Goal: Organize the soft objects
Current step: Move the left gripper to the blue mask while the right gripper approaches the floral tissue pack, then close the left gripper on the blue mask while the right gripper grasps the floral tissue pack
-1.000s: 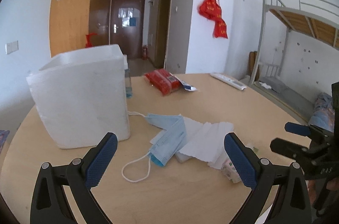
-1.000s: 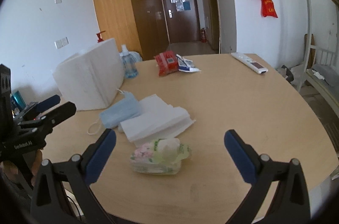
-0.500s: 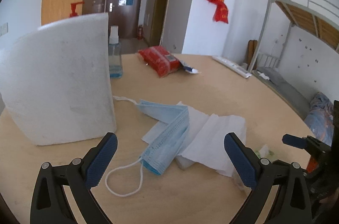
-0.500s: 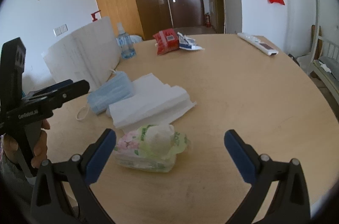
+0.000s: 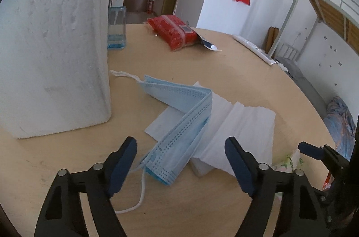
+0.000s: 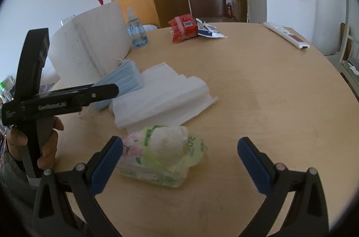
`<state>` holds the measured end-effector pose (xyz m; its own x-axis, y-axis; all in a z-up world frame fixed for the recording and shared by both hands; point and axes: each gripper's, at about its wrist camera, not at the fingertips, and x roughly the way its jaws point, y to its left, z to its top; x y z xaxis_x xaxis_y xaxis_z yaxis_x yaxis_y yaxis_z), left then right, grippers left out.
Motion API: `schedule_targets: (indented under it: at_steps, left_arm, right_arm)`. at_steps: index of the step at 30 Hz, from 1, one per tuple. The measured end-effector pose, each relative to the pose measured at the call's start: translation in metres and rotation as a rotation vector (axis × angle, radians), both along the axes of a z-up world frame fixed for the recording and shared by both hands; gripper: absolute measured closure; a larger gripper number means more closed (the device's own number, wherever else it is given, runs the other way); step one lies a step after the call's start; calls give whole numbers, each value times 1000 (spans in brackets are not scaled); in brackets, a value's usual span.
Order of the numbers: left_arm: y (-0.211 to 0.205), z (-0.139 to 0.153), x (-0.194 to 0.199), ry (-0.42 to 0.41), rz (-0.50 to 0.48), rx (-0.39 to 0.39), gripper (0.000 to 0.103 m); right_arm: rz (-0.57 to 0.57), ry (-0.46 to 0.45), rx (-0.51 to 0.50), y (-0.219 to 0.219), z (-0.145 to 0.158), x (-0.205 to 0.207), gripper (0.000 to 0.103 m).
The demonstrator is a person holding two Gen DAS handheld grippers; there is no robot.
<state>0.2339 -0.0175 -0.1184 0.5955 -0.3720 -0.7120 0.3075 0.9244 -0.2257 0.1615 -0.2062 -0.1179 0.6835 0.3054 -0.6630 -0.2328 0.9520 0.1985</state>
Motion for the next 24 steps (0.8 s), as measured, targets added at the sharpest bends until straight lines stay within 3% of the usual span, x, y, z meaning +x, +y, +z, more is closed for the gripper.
schedule_targets:
  at_steps: [5,9,11,13,19,23,24]
  left_arm:
    - [5,1,-1,0,8,-16,42]
    - [6,0,0,6,14,-19,64]
    - [7,-1,2,15,13,-25,67]
    - [7,-1,0,11,8,-19,80]
    - [5,2,-1,-13,-1,-19,95]
    - [3,5,-5,-30,-16,-19,97]
    - [2,6,-6,-36,-22,-18,97]
  right_arm:
    - [9,7,9,-1,-2,2,0]
    - [21,13,7,0,-3,3,0]
    - [18,12,-3,1,-3,4,0]
    - [20,9,-11,1,-3,2,5]
    - [39,15,-28,7,-2,1,18]
    - [55,24,-12,6,-1,0,45]
    - [59,27,-8,6,-1,0,46]
